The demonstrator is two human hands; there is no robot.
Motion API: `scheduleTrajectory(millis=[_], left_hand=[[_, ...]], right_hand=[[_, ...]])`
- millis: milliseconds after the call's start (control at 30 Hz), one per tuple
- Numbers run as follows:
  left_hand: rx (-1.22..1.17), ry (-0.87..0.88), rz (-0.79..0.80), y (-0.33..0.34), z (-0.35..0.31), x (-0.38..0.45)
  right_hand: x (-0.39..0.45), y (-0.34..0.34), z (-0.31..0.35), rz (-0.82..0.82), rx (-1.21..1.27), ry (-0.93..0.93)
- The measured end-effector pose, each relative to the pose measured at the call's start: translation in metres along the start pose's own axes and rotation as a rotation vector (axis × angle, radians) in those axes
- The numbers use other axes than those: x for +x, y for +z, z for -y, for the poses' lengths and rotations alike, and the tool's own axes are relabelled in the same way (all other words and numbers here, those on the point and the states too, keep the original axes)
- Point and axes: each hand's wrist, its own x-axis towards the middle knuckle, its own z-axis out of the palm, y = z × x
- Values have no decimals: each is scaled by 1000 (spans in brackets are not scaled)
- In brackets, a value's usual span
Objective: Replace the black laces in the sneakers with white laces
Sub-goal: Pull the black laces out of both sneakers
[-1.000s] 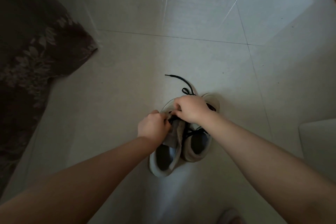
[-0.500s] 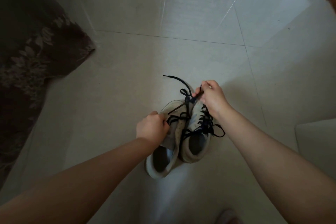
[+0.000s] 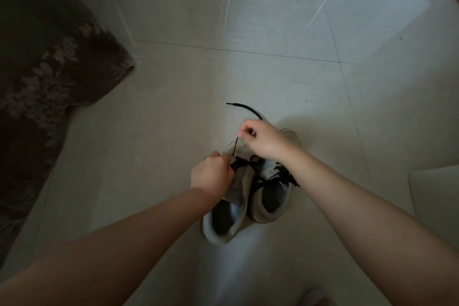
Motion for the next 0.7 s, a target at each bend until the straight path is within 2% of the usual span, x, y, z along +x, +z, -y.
scheduleTrajectory(millis=[67,167,300,367,467,533,567,633,700], left_hand=[[-37,-15,-24,-1,4,1],[-65,2,-19,-2,5,2],[0,48,11,0,-1,2],[10,54,24,1,-1,2],[-41,35,15,2,4,1],[-80,9,7,1,6,1],[-88,-2,3,0,7,0],[-91,-16,3,0,7,1],[-88,-22,6,-1,6,1]], right_hand=[[0,-4,-3,-49,285,63],[-8,5,-9,-22,580,181],[-10,7,11,90,893,151],[-6,-2,31,57,1156,123],[6,-18,50,-58,1317,154],[13,-24,47,-134,1205,175],[15,-25,41,-159,1006,159],[13,-21,25,-126,439,84],[7,-11,12,38,-61,2]])
